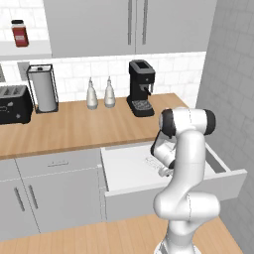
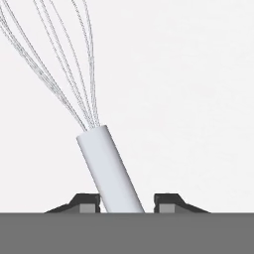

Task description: Pick the whisk from the drawer and place it on the counter.

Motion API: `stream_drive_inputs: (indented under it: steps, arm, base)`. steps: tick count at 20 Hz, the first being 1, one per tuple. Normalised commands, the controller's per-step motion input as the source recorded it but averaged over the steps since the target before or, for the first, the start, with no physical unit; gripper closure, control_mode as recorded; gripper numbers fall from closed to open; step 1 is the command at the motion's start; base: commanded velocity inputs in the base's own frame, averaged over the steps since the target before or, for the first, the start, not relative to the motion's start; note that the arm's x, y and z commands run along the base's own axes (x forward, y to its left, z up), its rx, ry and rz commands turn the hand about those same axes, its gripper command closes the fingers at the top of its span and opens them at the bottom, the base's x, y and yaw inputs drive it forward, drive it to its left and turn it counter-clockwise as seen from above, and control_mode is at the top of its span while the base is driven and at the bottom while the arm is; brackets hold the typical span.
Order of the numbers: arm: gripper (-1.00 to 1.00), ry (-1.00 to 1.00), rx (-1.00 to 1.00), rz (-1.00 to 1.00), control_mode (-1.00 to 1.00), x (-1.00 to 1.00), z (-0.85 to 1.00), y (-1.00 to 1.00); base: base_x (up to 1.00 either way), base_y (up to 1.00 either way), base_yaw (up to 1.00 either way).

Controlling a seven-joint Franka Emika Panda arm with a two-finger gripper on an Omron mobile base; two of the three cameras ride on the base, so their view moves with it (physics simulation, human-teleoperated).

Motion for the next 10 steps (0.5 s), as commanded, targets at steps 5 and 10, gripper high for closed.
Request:
stream_drive_inputs:
  steps: [5, 10]
  arm:
    - [1.0, -0.01, 0.0, 0.0, -1.0, 0.0, 0.25, 0.0]
    - [1.0, 0.0, 0.01, 0.0, -1.0, -0.06, 0.89, -0.01]
  base:
    - [0.0, 0.0, 0.0]
    - [0.0, 0.0, 0.0]
